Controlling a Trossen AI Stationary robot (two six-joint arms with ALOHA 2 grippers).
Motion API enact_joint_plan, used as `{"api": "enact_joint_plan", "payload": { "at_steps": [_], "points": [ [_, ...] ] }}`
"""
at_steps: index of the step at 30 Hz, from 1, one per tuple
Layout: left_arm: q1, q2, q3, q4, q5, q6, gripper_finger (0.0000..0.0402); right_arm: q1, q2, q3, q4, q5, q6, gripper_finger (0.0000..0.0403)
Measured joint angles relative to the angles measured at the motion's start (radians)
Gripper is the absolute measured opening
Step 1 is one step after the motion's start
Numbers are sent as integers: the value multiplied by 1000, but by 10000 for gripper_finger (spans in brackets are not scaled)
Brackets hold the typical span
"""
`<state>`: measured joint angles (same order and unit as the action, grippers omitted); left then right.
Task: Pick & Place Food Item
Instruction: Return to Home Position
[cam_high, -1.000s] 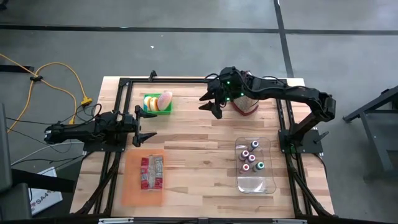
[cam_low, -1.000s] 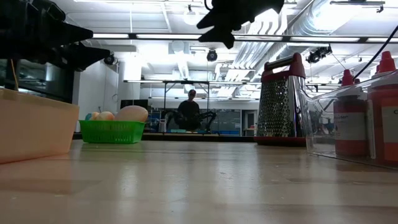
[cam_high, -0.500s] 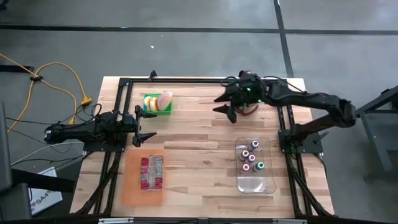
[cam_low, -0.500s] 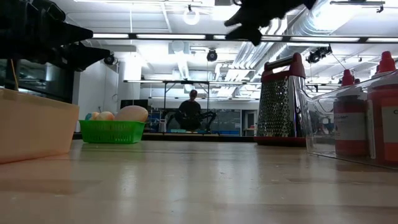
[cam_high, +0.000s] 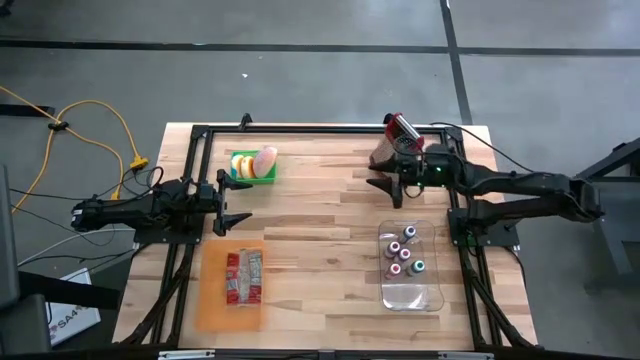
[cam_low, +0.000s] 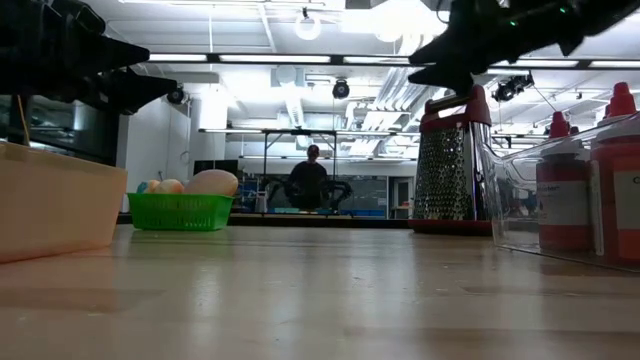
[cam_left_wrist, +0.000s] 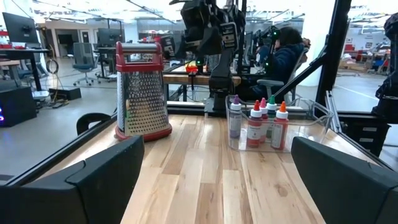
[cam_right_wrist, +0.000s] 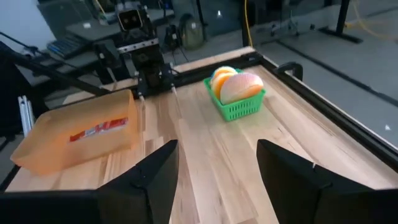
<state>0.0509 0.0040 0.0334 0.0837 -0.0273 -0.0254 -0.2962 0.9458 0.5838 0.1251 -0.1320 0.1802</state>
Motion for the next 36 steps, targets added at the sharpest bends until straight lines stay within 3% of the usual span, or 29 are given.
{"api": "enact_joint_plan", "payload": {
  "at_steps": [11, 19, 36],
  "points": [
    [0, 0, 0, 0, 0, 0, 398, 0, -187, -253, 228, -8, 37, 205],
    [0, 0, 0, 0, 0, 0, 398, 0, -247, -406, 433, -8, 37, 205],
    [0, 0, 0, 0, 0, 0, 398, -1, -384, -532, 455, 0, 52, 205]
  ]
}}
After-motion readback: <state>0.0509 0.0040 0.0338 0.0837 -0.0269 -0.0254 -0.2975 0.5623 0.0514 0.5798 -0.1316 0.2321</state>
